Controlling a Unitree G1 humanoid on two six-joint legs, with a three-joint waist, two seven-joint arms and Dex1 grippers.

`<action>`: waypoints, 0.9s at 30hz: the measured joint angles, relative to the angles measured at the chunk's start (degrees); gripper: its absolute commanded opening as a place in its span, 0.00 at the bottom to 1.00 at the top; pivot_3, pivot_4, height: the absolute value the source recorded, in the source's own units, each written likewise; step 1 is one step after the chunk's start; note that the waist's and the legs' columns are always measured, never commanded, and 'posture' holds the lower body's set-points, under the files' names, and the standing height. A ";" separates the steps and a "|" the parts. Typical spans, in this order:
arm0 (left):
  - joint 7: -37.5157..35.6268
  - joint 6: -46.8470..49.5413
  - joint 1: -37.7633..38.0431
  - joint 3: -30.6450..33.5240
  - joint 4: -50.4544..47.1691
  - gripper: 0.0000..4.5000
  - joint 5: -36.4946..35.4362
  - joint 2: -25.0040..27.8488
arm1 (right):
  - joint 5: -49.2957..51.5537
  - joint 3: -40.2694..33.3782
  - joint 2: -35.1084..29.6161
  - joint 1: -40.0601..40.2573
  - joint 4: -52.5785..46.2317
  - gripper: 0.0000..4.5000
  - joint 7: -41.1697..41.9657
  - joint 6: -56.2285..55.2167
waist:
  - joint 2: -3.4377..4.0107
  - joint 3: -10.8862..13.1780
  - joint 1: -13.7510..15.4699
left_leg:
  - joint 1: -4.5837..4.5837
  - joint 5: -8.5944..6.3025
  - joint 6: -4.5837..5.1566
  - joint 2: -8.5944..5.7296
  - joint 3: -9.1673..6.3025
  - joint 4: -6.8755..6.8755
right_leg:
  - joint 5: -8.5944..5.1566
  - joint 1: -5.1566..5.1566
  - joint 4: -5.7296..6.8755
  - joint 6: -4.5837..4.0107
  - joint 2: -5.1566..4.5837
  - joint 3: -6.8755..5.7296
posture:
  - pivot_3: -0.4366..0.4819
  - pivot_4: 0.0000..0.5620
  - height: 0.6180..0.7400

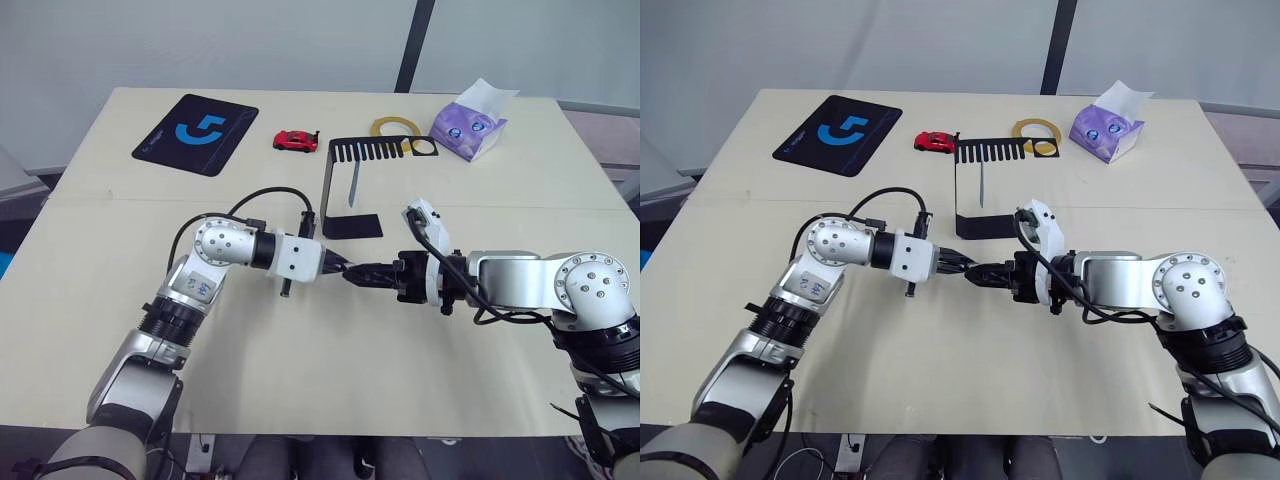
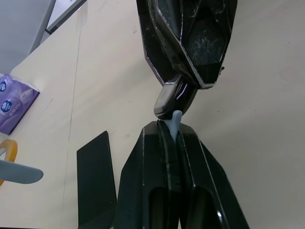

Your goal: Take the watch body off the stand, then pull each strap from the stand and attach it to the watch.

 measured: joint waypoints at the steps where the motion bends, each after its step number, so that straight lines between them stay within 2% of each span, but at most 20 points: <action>1: 0.00 0.00 -0.04 0.00 0.05 0.00 0.00 -0.02 | 0.00 0.00 0.00 0.00 0.00 0.45 0.00 -0.03 | 0.00 0.00 -0.01 | 0.00 0.00 0.00 0.00 0.00 0.00 | 0.00 0.00 0.00 0.00 0.00 0.00 | 0.48 0.27 0.98; 27: -0.07 -0.01 -0.64 -0.01 0.77 0.00 0.35 -0.43 | 0.03 0.00 -0.04 0.00 0.00 0.45 -0.03 -0.30 | 0.00 0.00 0.00 | 0.00 0.00 0.00 0.00 -0.01 0.00 | 0.00 0.00 0.00 0.00 0.00 0.00 | 0.48 0.27 0.98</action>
